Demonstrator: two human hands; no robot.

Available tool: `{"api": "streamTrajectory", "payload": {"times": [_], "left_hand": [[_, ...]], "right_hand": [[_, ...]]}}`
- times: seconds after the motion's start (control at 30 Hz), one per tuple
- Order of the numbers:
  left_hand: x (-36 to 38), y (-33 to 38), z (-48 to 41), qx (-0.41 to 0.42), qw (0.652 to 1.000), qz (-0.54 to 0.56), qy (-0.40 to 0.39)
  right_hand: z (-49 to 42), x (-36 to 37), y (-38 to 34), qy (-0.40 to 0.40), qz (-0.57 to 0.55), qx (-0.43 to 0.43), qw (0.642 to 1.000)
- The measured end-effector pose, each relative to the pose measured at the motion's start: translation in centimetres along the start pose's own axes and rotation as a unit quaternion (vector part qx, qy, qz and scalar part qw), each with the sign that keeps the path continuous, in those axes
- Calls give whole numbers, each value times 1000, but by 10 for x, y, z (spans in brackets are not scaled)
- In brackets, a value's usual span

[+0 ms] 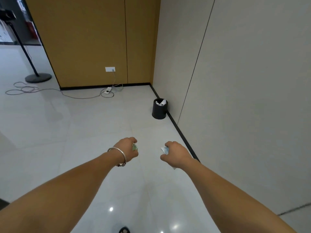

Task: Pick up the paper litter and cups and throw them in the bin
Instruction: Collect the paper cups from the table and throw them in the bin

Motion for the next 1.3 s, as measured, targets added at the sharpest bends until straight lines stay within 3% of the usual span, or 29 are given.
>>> {"api": "streamTrajectory", "payload": {"times": [0.27, 0.47, 0.87, 1.3], "left_hand": [[-55, 27, -178, 37, 999, 19, 0], [-57, 45, -305, 37, 999, 26, -14], [-102, 91, -562, -2, 997, 72, 29], [-116, 86, -873, 2, 996, 89, -20]], "right_hand": [[-160, -56, 12, 18, -5, 40, 999], [-280, -72, 36, 0, -13, 45, 999], [-547, -171, 100, 6, -2, -3, 1000], [-814, -204, 136, -39, -1, 42, 998]]}}
Point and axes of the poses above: each hand's wrist, its own z-axis away from the middle knuckle, its own x-axis out of the palm, y = z × x, the point moved 1 cm from there along -z, towards the middle knuckle, and after that the axes turned 15 degrees about z, right-handed, at the moved point
